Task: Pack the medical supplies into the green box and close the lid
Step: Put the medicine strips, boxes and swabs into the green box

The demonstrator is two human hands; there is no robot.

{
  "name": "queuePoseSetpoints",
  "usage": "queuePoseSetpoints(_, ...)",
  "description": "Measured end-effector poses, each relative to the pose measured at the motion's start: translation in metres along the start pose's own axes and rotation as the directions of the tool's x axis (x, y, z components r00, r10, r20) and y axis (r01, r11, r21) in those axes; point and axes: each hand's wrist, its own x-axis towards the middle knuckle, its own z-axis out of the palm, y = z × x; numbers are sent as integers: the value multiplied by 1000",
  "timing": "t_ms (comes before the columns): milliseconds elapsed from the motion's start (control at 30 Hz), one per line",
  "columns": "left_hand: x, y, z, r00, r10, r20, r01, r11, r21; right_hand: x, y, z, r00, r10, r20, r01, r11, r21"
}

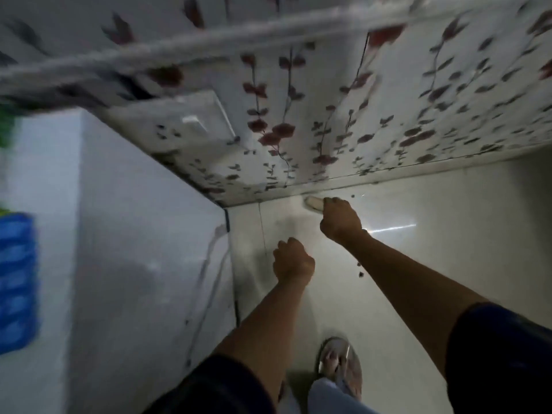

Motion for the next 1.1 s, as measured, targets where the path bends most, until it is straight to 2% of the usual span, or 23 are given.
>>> queuePoseSetpoints(100, 44, 0, 50, 998, 49, 41, -58, 967, 248, 45, 18, 40, 997, -71, -5, 69, 983, -172)
queuePoseSetpoints(200, 75, -14, 91, 999, 15, 38, -29, 913, 407, 76, 30, 73, 992, -126, -18, 112, 934, -340)
queuePoseSetpoints(367, 99, -25, 113, 997, 80, -16, -71, 944, 323, 95, 55, 113, 981, -178, -73, 135, 907, -400)
queuePoseSetpoints(467, 100, -28, 102, 990, 144, 12, -141, 948, 286, 87, 55, 120, 985, -155, -72, 129, 950, -285)
queuePoseSetpoints(567, 78, -25, 80, 986, 163, 22, -164, 958, 234, 66, 44, 97, 989, -132, -63, 124, 986, -111)
queuePoseSetpoints(733, 0, 5, -8, 997, -24, -74, 15, 992, -122, -3, 6, 4, 996, -53, -72, 66, 977, 202)
queuePoseSetpoints(800, -43, 20, -55, 993, -91, -82, 68, 966, -248, -43, -13, -50, 998, -19, -67, 38, 953, 301)
queuePoseSetpoints(900, -108, 37, -117, 991, -108, -77, 71, 921, -383, -102, -41, -126, 998, 5, -57, 19, 913, 407)
queuePoseSetpoints(1000, -174, 50, -176, 985, -68, -159, -16, 880, -475, -165, -72, -198, 995, 22, -95, 32, 847, 531)
queuePoseSetpoints(1100, -237, 43, -224, 965, -32, -260, -152, 741, -655, -226, -106, -252, 989, 21, -146, 70, 807, 586)
